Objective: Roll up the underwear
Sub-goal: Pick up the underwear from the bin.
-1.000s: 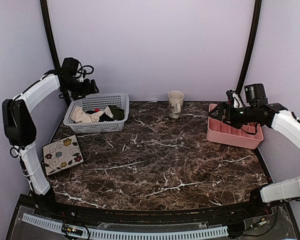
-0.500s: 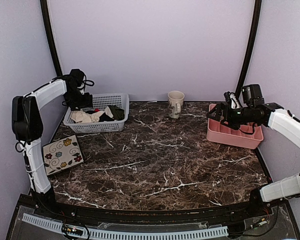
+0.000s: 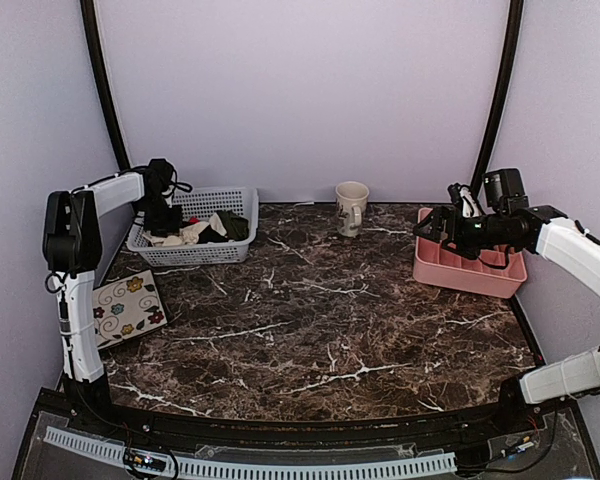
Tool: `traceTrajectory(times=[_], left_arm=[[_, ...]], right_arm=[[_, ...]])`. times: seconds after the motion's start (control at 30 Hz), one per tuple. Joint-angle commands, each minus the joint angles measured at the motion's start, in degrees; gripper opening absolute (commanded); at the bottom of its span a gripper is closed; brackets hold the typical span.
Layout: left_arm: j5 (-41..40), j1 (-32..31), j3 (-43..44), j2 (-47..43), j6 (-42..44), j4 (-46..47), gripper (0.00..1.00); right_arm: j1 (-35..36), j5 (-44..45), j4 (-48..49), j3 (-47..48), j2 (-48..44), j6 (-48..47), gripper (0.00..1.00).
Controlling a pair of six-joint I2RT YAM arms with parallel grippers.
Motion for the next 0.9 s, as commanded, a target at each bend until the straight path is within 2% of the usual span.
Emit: traceTrajectory(times=[0.0,0.1,0.3,0.63,0.87], left_arm=[[-0.2,0.45,4.68,-0.57,0.82,-0.04,0.24],[-0.15,0.49,6.63,-2.46,1.12,-1.28,0.01],[2.15,0.46,9.67,-9.01,1.63,-3.13,0.0],[18.8,-1.3,9.06,-22.88,0.27,2.31,0.0],[27.93,-7.57,7.34,-30.55,-2.72,6.72,0.0]], right_arm=[[0.08,-0.53,1.66,0.17,0.03,-0.06,1.0],[0.06,-0.61,1.49,0.44,0.13,-0.32,1.0],[0.07,-0.74,1.57,0.69,-0.21,-0.27,1.0],[0.06,-1.36,2.67,0.31,-1.61,-0.18,1.0],[0.07,-1.78,3.5,0.37,-2.22,-0.01,1.0]])
